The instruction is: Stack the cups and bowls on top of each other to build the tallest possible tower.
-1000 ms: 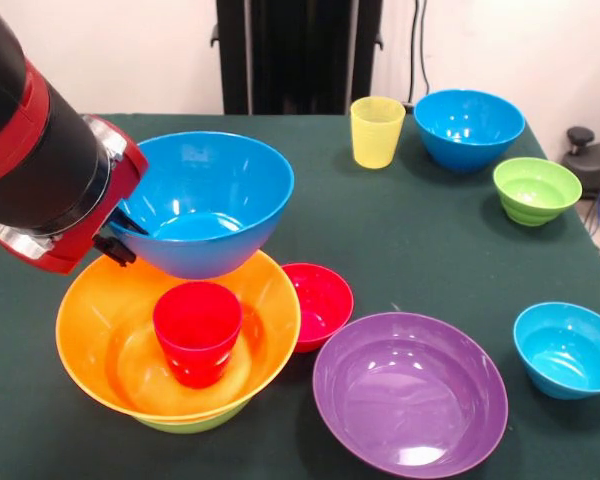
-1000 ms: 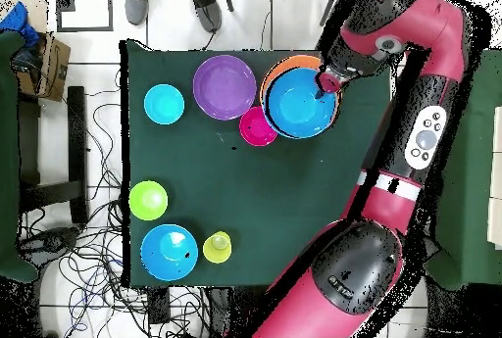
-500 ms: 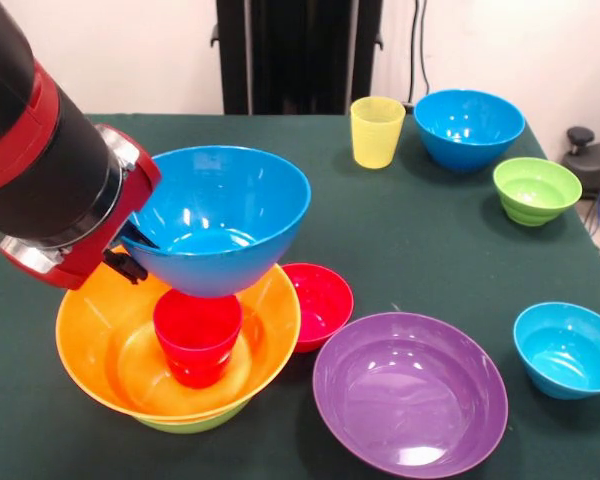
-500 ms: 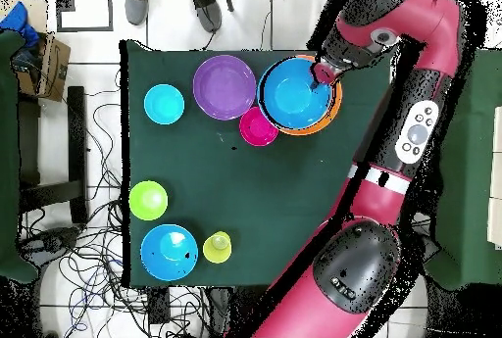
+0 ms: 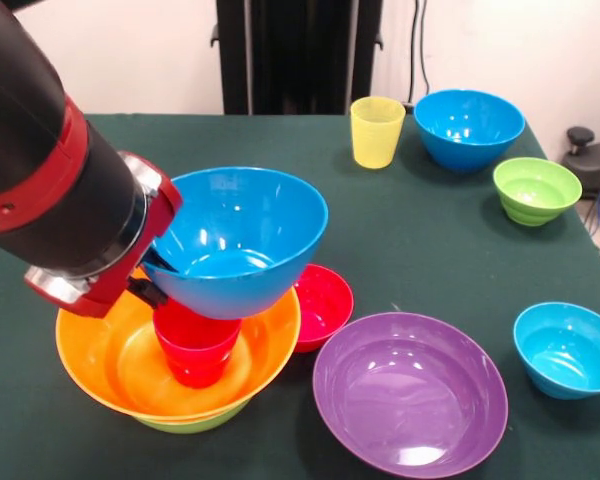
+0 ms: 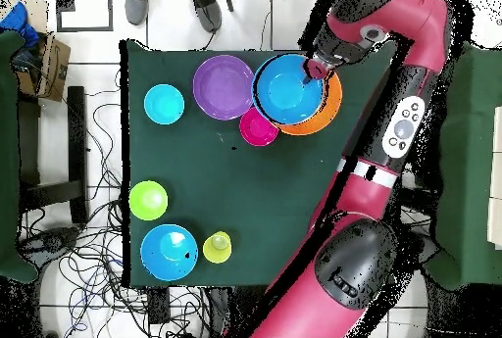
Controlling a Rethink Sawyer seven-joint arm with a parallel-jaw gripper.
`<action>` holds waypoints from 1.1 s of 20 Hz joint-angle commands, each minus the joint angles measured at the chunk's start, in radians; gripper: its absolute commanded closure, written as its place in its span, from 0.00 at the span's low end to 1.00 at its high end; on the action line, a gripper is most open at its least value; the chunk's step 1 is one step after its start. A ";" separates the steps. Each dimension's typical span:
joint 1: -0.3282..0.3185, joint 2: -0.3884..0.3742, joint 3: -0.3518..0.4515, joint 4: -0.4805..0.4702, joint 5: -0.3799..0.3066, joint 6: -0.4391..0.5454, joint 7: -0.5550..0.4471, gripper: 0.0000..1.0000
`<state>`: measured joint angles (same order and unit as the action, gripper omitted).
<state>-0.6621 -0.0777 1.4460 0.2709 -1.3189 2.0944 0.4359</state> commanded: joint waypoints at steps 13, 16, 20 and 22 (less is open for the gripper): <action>-0.014 -0.002 0.232 -0.067 -0.366 -0.033 -0.460 1.00; -0.016 -0.007 0.246 -0.063 -0.396 -0.039 -0.465 1.00; -0.019 -0.021 0.253 -0.057 -0.447 -0.053 -0.490 1.00; -0.022 -0.023 0.254 -0.053 -0.464 -0.056 -0.504 1.00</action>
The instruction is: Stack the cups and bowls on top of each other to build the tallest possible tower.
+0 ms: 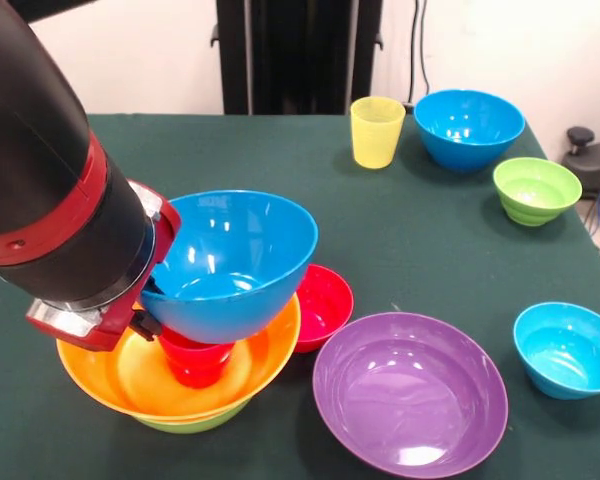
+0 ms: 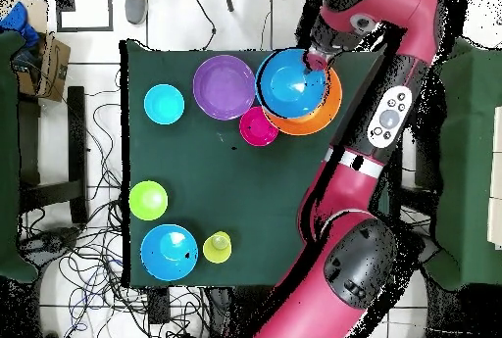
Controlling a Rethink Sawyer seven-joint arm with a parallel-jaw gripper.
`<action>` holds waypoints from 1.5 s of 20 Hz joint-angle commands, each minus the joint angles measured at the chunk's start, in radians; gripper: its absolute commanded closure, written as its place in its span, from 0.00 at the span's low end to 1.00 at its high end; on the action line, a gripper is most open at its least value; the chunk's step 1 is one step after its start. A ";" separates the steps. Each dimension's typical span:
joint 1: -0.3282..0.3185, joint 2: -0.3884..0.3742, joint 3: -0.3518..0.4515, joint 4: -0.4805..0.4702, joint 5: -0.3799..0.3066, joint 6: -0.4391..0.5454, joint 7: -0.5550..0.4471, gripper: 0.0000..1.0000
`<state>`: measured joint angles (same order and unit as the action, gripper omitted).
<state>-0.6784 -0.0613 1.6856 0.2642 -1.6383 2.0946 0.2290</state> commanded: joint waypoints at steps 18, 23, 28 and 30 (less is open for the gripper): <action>-0.015 -0.062 0.016 -0.022 -0.267 -0.027 -0.353 1.00; -0.013 -0.042 0.049 -0.037 -0.302 0.002 -0.353 1.00; -0.009 -0.029 0.089 -0.049 -0.365 0.065 -0.375 1.00; -0.009 -0.028 0.096 -0.048 -0.377 0.079 -0.377 1.00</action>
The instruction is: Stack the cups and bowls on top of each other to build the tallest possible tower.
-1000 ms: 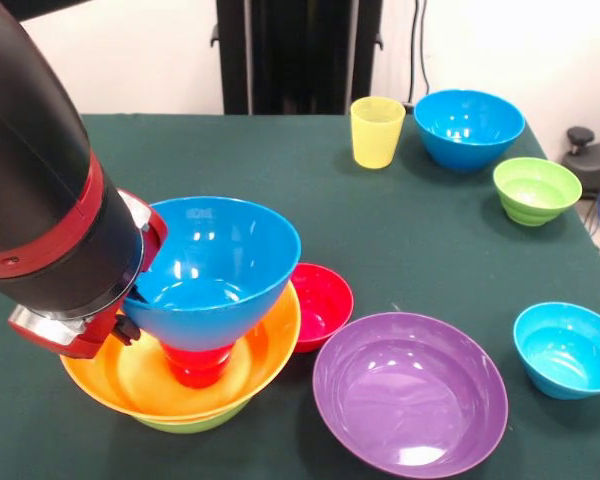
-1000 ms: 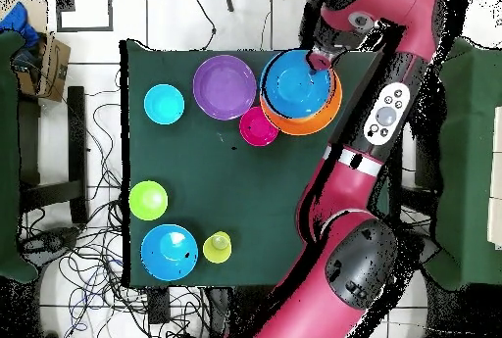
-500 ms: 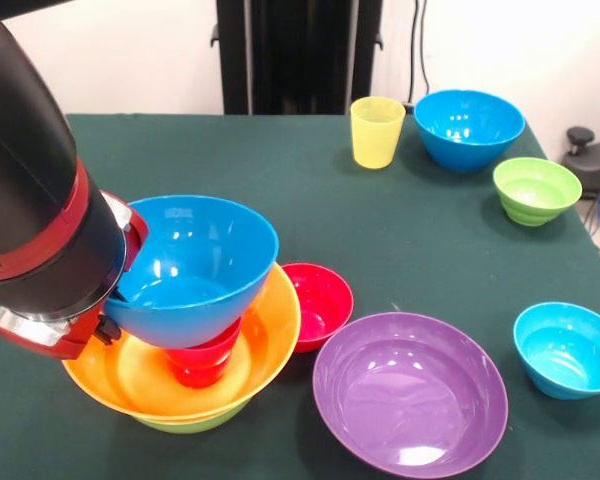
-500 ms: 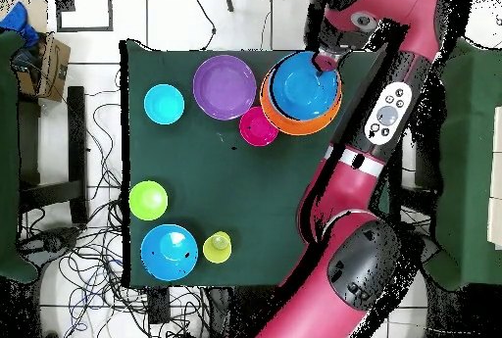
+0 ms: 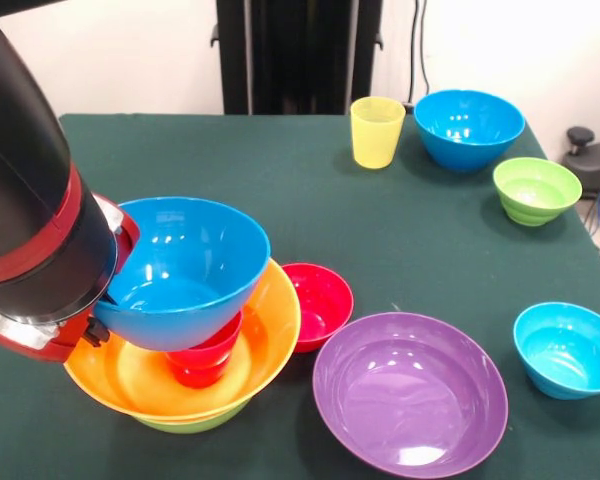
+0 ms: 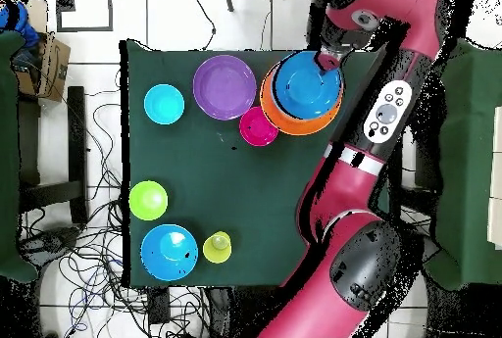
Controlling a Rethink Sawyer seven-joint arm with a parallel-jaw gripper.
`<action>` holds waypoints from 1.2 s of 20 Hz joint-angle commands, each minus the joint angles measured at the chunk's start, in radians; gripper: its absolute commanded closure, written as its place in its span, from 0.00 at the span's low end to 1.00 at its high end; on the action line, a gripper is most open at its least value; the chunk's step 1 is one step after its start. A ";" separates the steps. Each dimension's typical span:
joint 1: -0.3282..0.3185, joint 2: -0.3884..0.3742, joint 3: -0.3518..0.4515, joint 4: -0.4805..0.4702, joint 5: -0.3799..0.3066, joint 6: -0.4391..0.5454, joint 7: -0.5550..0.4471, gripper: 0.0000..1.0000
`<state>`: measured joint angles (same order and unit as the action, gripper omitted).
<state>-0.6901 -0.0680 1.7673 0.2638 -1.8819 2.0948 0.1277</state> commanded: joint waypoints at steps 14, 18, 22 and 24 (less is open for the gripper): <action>0.016 -0.062 -0.001 -0.018 -0.148 0.182 -0.260 1.00; 0.027 -0.072 0.011 -0.022 -0.173 0.222 -0.263 1.00; 0.032 -0.054 0.028 -0.030 -0.163 0.208 -0.241 1.00; 0.035 -0.035 0.054 -0.042 -0.166 0.206 -0.214 1.00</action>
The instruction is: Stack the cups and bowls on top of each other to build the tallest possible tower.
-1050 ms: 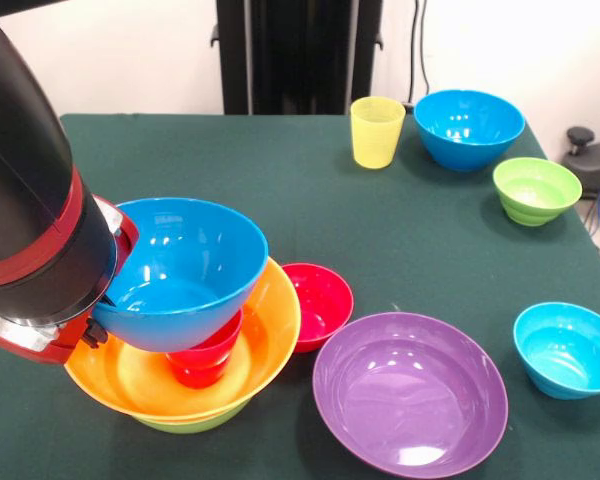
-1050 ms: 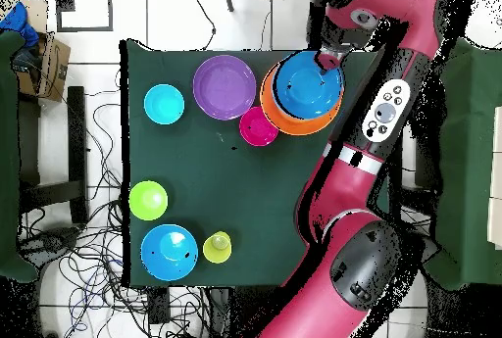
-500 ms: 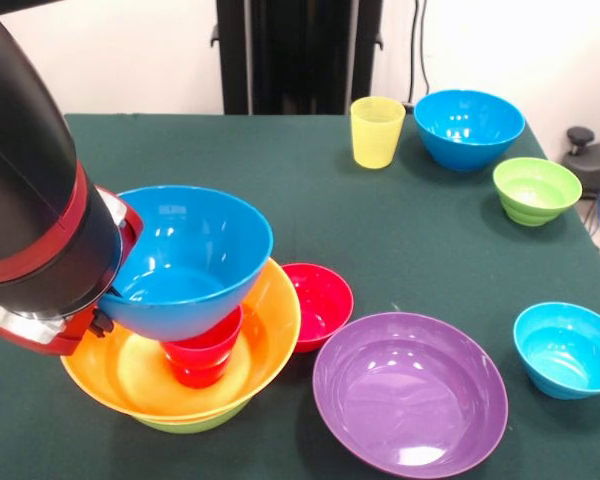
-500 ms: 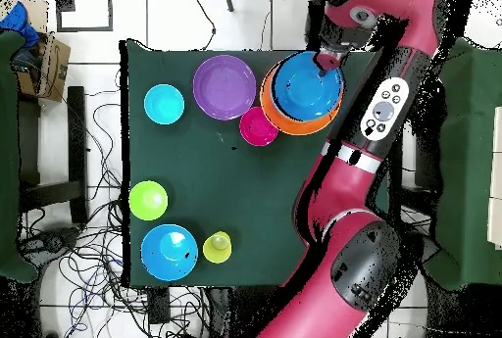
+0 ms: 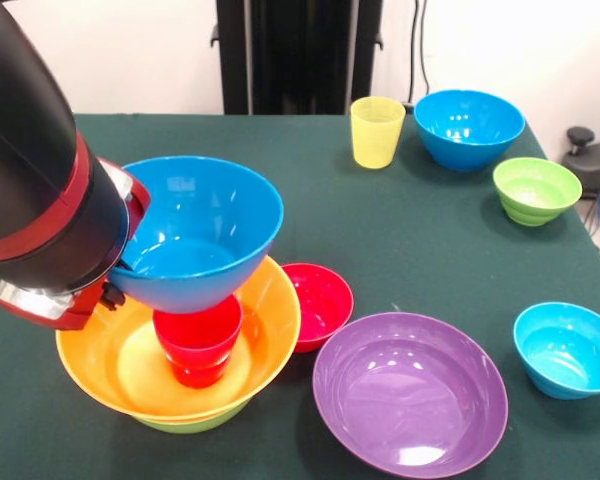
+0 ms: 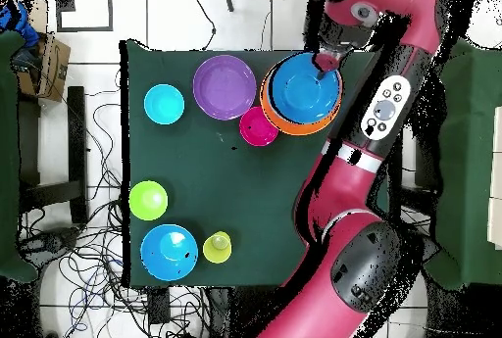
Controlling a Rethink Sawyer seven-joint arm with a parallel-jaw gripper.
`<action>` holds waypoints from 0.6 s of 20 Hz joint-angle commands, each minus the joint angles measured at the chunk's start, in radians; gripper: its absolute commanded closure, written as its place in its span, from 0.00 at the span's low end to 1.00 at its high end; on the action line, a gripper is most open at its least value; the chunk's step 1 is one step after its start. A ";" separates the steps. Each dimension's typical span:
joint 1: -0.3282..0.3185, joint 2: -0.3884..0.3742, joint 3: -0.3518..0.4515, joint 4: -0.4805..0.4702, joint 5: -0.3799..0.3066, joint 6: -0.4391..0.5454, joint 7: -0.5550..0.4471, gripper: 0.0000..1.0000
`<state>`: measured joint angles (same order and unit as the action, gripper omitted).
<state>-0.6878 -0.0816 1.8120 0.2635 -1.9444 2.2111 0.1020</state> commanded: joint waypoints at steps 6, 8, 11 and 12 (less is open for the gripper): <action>0.037 0.027 0.035 -0.049 -0.067 0.028 -0.172 1.00; 0.035 0.034 0.037 -0.047 -0.053 0.006 -0.171 1.00; 0.037 0.043 0.042 -0.045 -0.037 0.000 -0.149 1.00; 0.037 0.045 0.041 -0.044 -0.034 -0.001 -0.146 1.00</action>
<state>-0.6787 -0.0783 1.8742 0.2634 -1.9434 2.2137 0.1020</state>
